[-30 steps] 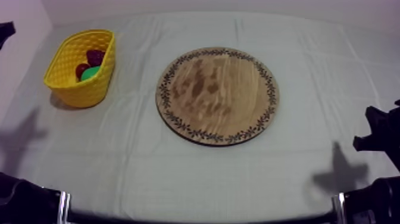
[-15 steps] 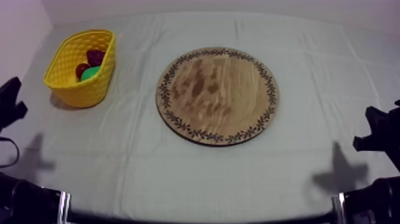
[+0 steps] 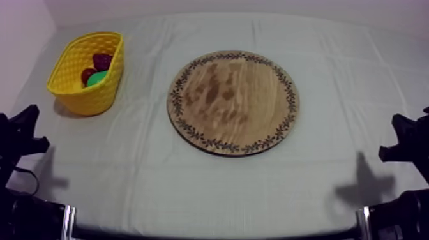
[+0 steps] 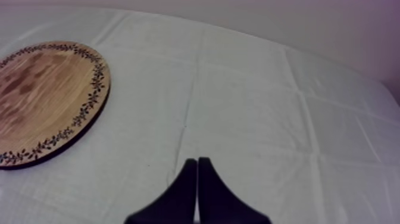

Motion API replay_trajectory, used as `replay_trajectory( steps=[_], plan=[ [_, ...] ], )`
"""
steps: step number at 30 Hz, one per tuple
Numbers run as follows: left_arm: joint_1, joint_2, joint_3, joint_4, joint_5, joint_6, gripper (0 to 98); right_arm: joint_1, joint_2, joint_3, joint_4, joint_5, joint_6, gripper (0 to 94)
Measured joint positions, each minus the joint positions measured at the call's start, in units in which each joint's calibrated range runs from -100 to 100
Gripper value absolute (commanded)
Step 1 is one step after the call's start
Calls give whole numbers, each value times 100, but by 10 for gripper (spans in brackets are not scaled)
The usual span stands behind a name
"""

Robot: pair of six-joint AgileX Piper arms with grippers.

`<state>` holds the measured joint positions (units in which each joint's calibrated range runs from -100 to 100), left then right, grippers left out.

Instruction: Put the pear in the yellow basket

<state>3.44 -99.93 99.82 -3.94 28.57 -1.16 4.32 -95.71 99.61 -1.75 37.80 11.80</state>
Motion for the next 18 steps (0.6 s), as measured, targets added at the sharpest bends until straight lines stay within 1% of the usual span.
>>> replay_trajectory(
  steps=[5, 15, 18],
  plan=[
    [-4, -7, 0, 126, 121, -5, 0, 0, 0, 0, 0, 0, 0, 5],
    [-57, -7, 5, 132, 250, -35, 0, -4, 0, 0, 0, -7, 0, 5],
    [-61, -7, 5, 132, 260, 14, 0, -4, 0, 0, 0, -7, 0, 5]
  ],
)
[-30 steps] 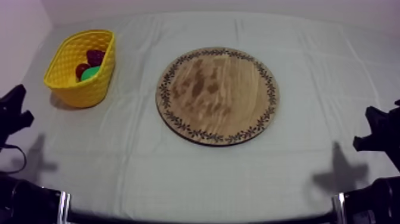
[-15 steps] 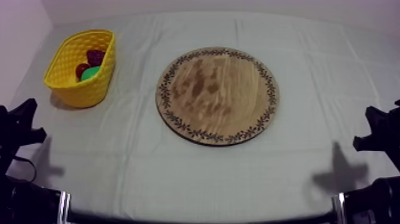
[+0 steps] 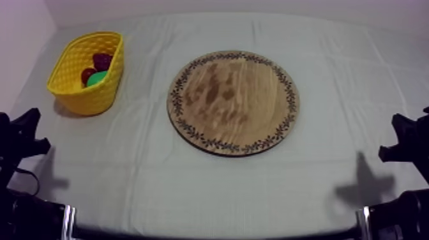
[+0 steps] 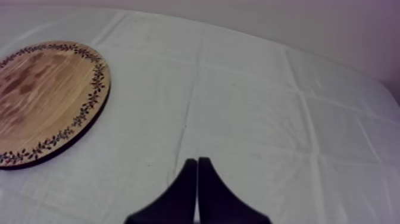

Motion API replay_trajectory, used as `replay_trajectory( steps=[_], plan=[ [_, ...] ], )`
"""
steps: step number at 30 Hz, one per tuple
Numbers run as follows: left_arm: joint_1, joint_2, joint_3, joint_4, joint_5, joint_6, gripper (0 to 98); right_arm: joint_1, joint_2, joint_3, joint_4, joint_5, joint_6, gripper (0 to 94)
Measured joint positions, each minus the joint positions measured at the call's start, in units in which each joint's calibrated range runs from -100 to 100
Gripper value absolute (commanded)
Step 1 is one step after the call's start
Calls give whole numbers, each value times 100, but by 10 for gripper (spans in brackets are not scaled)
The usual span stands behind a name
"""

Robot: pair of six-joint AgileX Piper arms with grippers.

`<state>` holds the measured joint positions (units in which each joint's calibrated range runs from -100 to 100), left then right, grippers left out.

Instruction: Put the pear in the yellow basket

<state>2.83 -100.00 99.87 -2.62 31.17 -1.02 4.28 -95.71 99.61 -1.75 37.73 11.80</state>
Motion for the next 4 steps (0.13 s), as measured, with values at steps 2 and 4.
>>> replay_trajectory(
  steps=[2, 4],
  plan=[
    [-4, 0, 0, 0, 2, -6, 0, 0, 0, 0, 0, 0, 0, 5],
    [-8, 0, 0, -23, 9, -9, 0, 0, 0, 0, 0, 0, 0, 5]
  ],
)
